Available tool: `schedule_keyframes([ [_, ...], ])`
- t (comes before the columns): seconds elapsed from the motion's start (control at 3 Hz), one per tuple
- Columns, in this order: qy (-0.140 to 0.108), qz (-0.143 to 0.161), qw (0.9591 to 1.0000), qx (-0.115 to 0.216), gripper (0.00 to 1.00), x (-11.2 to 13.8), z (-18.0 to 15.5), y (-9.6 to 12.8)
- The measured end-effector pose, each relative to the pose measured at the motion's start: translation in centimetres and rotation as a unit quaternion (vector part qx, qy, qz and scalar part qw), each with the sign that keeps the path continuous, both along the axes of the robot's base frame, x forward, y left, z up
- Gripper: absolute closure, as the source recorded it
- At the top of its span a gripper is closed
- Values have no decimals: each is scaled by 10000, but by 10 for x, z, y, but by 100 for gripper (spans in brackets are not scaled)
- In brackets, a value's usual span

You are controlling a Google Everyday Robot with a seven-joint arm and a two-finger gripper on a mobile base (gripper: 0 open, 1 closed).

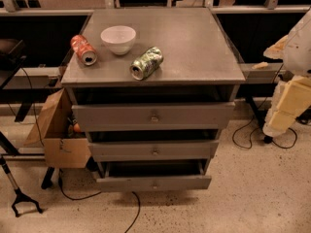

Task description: Open middle drawer

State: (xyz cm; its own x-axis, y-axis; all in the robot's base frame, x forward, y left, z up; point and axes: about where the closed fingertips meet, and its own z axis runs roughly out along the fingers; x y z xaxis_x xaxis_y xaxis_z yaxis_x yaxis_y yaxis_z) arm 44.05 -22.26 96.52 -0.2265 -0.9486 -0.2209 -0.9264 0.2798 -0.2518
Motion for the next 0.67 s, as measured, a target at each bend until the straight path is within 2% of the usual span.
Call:
schedule_keyframes([
  [0.33, 0, 0, 10000, 1, 0, 0, 0, 0],
  [0.67, 5, 44, 9999, 141, 0, 1, -21, 9],
])
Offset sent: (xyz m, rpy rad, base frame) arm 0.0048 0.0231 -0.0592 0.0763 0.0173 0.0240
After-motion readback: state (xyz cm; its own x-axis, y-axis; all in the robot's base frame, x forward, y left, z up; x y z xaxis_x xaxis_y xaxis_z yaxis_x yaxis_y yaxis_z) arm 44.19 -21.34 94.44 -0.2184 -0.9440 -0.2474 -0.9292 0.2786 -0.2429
